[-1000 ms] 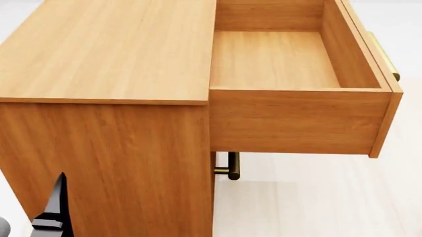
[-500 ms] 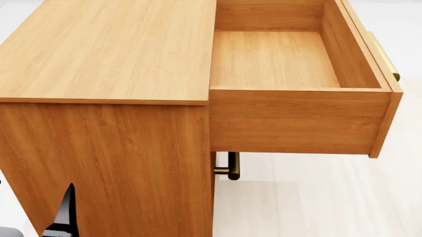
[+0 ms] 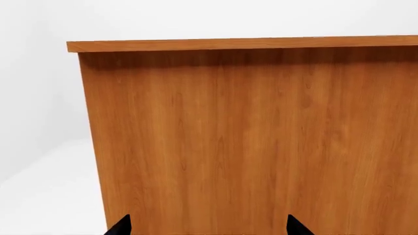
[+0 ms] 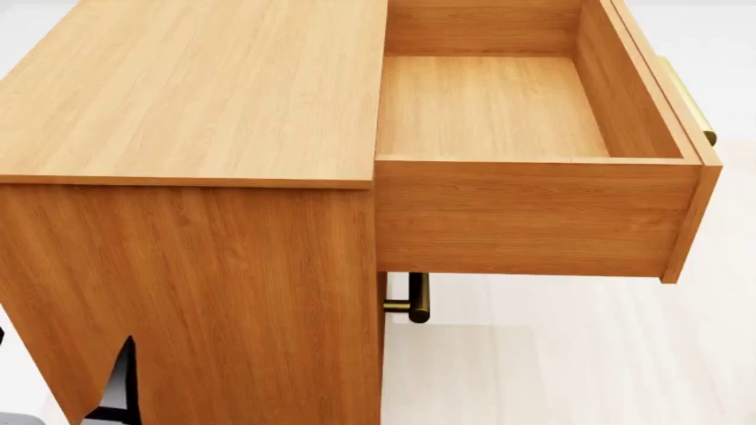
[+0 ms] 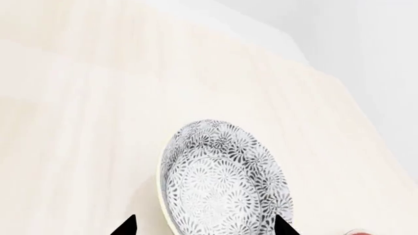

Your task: Put the bowl on top of the cabinet.

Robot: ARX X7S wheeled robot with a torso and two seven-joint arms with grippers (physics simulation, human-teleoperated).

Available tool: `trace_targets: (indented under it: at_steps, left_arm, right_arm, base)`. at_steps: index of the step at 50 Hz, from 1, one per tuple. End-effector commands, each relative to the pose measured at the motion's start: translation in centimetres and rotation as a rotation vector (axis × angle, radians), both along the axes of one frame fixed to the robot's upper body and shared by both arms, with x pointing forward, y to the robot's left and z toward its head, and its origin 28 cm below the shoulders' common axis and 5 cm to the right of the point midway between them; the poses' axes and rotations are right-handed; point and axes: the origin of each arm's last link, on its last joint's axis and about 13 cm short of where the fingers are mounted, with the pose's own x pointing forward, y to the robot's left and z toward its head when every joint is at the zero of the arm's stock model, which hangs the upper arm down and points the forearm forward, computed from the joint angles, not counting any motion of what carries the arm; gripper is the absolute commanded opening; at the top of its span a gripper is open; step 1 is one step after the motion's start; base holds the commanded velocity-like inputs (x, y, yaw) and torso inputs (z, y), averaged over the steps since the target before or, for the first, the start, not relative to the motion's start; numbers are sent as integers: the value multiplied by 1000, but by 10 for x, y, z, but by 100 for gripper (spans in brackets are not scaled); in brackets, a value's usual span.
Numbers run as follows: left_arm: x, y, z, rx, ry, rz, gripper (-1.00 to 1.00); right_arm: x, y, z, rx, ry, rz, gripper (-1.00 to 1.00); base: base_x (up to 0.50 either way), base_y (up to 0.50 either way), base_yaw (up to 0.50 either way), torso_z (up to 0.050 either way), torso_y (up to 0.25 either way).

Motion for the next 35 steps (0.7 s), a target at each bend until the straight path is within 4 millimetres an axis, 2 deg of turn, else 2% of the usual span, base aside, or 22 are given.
trace_targets:
  at_steps: [1,9,23,26,28,29,30,33,34,35]
  left_arm:
    - [0,2,-2,-3,5,4,100]
    - [1,3,-4,-3,9,10,100]
    - [1,3,-6,0,13,9,100]
    - [2,3,-6,-1,14,10,100]
    - [1,2,-6,-3,13,8,100]
    - [2,2,-6,-2,13,6,100]
    - [2,2,-6,-2,13,6,100]
    - [3,2,-8,-2,17,6,100]
    - [3,3,-8,-2,18,7,100]
    - [3,3,-8,-2,18,8,100]
  right_arm:
    - [19,8,-6,-17,25,31,100]
    - [30,10,-18,-18,49,39,100]
    - [37,6,-45,6,83,18,100]
    - [40,4,-36,12,93,16,100]
    - [42,2,-55,21,102,12,100]
    - [43,2,-48,25,105,11,100]
    - [43,3,-58,26,107,9,100]
    - [46,-2,-59,34,119,5,100]
    - [45,0,-69,36,120,3,100]
    - [46,0,-62,41,125,-3,100]
  base:
    - [0,0,0,0,0]
    - [0,0,0,0,0]
    - [0,0,0,0,0]
    - [0,0,0,0,0]
    - [0,0,0,0,0]
    - [0,0,0,0,0]
    - [0,0,0,0,0]
    - [0,0,0,0,0]
    - [0,0,0,0,0]
    - [0,0,0,0,0]
